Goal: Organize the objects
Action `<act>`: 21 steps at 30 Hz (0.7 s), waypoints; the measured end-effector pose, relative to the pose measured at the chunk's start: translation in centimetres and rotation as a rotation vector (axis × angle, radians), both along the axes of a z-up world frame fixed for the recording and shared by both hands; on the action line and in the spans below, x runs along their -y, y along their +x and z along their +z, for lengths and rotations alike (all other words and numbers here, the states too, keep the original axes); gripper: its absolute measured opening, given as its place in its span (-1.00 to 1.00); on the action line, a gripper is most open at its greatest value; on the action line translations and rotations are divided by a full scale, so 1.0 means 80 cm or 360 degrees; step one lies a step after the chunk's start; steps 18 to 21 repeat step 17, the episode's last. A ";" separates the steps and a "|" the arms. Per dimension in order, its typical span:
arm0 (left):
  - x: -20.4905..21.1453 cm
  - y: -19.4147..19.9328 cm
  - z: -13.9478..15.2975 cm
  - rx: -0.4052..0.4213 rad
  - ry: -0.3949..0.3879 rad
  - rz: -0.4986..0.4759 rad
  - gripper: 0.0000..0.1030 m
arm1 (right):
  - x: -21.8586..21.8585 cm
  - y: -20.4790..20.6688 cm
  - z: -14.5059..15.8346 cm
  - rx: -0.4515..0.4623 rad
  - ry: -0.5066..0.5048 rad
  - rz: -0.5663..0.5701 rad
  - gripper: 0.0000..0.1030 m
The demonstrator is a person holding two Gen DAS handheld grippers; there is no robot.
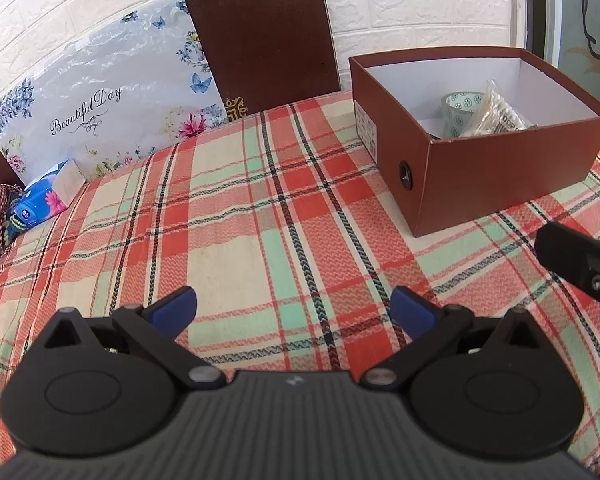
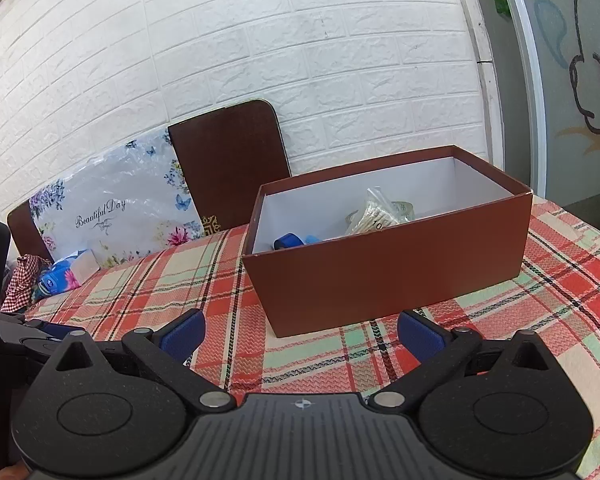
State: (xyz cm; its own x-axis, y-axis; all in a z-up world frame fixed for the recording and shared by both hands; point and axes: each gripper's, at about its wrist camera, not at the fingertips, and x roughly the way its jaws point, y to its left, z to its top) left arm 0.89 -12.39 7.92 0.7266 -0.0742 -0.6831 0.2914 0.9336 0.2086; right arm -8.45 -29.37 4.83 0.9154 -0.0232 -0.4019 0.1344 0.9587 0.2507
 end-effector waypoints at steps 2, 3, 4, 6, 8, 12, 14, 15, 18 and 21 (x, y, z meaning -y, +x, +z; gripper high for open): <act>0.000 0.000 0.000 -0.0003 0.0001 -0.0001 1.00 | 0.002 -0.001 -0.002 -0.0002 0.0001 -0.0002 0.99; 0.000 0.000 -0.001 -0.0004 0.0001 -0.0001 1.00 | 0.002 -0.002 -0.002 -0.0004 0.0002 -0.0002 0.99; 0.000 0.000 -0.001 -0.0005 0.0001 -0.0001 1.00 | 0.001 -0.003 -0.003 -0.0006 0.0003 -0.0002 0.99; 0.000 0.000 -0.001 -0.0009 0.0003 -0.0001 1.00 | -0.001 -0.002 -0.003 -0.0009 0.0004 -0.0004 0.99; 0.000 0.001 -0.002 -0.0014 0.0004 -0.0002 1.00 | -0.001 -0.002 -0.002 -0.0009 0.0005 -0.0003 0.99; 0.001 -0.001 -0.002 -0.0003 0.0004 -0.0019 1.00 | -0.001 -0.003 -0.002 -0.0010 0.0005 -0.0005 0.99; 0.000 0.000 -0.002 -0.0001 0.0000 -0.0024 1.00 | -0.003 -0.002 0.000 -0.0011 0.0005 -0.0007 0.99; 0.000 0.000 -0.001 -0.0002 -0.0002 -0.0025 1.00 | -0.003 -0.002 0.000 -0.0011 0.0005 -0.0007 0.99; -0.001 0.000 -0.001 -0.0001 -0.0012 -0.0032 1.00 | -0.003 -0.003 -0.001 -0.0013 0.0005 -0.0007 0.99; -0.001 0.000 -0.001 -0.0001 -0.0012 -0.0032 1.00 | -0.003 -0.003 -0.001 -0.0013 0.0005 -0.0007 0.99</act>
